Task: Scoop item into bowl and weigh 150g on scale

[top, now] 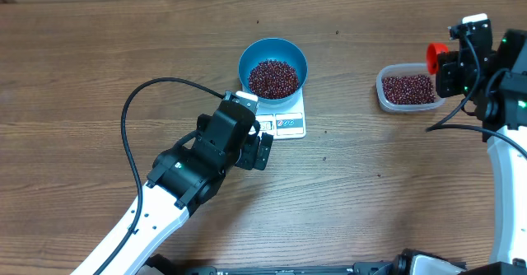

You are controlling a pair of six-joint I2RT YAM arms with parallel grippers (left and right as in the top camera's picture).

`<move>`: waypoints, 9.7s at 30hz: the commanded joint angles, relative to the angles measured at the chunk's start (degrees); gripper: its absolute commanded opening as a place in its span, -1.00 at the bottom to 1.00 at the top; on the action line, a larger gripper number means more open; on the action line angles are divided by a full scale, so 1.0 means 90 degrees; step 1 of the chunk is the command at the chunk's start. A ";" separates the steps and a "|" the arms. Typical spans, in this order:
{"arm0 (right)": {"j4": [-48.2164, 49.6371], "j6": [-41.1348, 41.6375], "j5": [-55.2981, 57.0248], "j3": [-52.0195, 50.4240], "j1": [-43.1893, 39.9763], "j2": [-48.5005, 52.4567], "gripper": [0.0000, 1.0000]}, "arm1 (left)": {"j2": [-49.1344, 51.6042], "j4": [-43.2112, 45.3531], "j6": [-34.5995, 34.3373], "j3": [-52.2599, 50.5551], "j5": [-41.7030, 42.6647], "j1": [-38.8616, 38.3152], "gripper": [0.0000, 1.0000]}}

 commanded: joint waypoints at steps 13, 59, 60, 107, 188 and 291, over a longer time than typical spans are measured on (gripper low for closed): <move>0.0029 0.0061 0.2232 0.0017 0.0843 0.0401 -0.93 | -0.0002 0.0022 -0.0085 -0.0015 -0.0087 -0.0022 0.99; -0.0874 0.3997 0.1107 0.0022 0.0580 0.1593 1.00 | -0.0002 0.0022 -0.0087 -0.0015 -0.0087 -0.0022 0.99; -0.0930 0.3864 0.1105 0.0022 0.0580 0.1464 1.00 | -0.0002 0.0022 -0.0087 -0.0015 -0.0087 -0.0022 0.99; -0.3077 0.2924 0.1608 0.0019 0.0595 -0.0107 1.00 | -0.0002 0.0022 -0.0087 -0.0015 -0.0087 -0.0022 0.99; -0.3077 0.2924 0.1608 0.0019 0.0595 -0.0100 1.00 | -0.0002 0.0022 -0.0087 -0.0015 -0.0087 -0.0022 0.99; -0.3077 0.2924 0.1608 0.0019 0.0595 -0.0100 1.00 | 0.3014 0.1212 -0.1540 -0.0027 0.0209 0.0002 1.00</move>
